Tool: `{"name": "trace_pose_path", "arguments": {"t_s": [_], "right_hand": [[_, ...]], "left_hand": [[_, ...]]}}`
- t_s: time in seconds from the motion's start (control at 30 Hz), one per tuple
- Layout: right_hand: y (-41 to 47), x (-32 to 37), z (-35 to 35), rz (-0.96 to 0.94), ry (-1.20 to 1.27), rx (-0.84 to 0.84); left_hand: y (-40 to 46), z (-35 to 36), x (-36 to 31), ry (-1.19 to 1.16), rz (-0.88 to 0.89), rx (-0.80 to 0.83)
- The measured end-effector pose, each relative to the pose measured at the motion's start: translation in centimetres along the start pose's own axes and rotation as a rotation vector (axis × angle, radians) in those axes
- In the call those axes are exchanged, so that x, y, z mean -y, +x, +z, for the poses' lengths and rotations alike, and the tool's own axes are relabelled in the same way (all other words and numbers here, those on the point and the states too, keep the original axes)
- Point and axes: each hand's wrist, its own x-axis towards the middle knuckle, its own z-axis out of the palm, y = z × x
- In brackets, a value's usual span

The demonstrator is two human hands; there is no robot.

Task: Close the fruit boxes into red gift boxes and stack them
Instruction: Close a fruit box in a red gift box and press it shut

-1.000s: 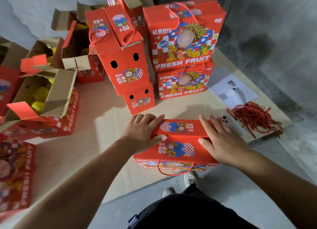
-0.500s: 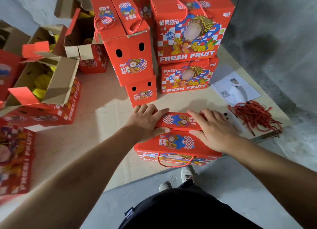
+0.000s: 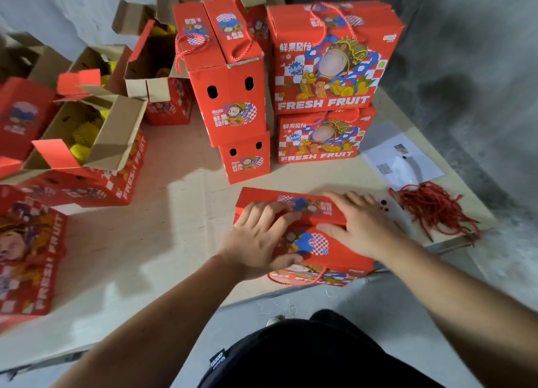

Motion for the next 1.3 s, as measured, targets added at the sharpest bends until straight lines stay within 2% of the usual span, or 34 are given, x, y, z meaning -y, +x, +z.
{"name": "trace_pose_path", "arguments": {"t_s": [0.07, 0.17, 0.27, 0.37, 0.43, 0.5, 0.57, 0.6, 0.7, 0.73, 0.77, 0.83, 0.93, 1.07, 1.13, 1.23, 1.3], "right_hand": [[0.0, 0.0, 0.7, 0.013, -0.07, 0.009], [1.3, -0.6, 0.0, 0.039, -0.067, 0.144], [1.9, -1.0, -1.0, 0.009, -0.017, 0.293], [1.4, -2.0, -2.3, 0.011, 0.081, 0.299], [1.1, -2.5, -2.9, 0.103, 0.189, 0.312], [0.5, -2.4, -3.1, 0.218, 0.319, 0.34], [-0.4, -1.7, -2.9, 0.293, 0.488, 0.333], [-1.0, -1.2, -2.8, 0.307, 0.582, 0.326], [-3.4, 0.4, -2.6, 0.346, 0.891, 0.434], [-4.1, 0.9, -2.7, 0.377, 0.966, 0.517], [-4.5, 1.2, -2.9, 0.404, 1.01, 0.581], [-4.9, 1.2, -3.0, 0.429, 1.079, 0.628], [-4.7, 1.0, -3.8, 0.428, 1.232, 0.541], [-4.4, 1.2, -3.4, 0.389, 1.213, 0.158], [-4.6, 2.0, -2.8, 0.258, 1.171, 0.047], [-4.6, 3.1, -1.2, 0.032, 0.88, 0.02], [-4.1, 3.8, -0.2, 0.026, 0.78, 0.033]], "left_hand": [[0.3, -0.1, 0.0, 0.013, -0.035, 0.069], [0.6, 0.2, -0.1, 0.013, -0.055, 0.093], [0.4, 0.4, -0.3, 0.016, -0.04, 0.053], [0.2, 0.2, 0.5, 0.049, 0.078, -0.036], [1.0, -0.2, 1.3, 0.127, 0.066, -0.072], [1.9, -0.4, 1.3, 0.179, -0.111, -0.056], [2.5, -0.3, 0.3, 0.111, -0.425, -0.031], [2.6, -0.2, -0.7, -0.023, -0.598, -0.037], [3.8, -0.4, -4.9, -0.771, -1.097, -0.088], [4.1, -0.6, -6.5, -0.942, -1.162, -0.078], [4.4, -0.9, -7.8, -0.995, -1.163, -0.032], [4.4, -1.3, -9.2, -0.866, -1.13, 0.109], [3.8, -2.2, -9.1, -0.732, -1.074, 0.218], [3.7, -1.9, -9.7, -0.633, -0.954, 0.181], [3.7, -2.0, -9.9, -0.796, -0.994, 0.054], [2.9, -2.4, -9.0, -1.302, -1.084, -0.216], [2.1, -2.7, -7.9, -1.49, -1.13, -0.264]]}}
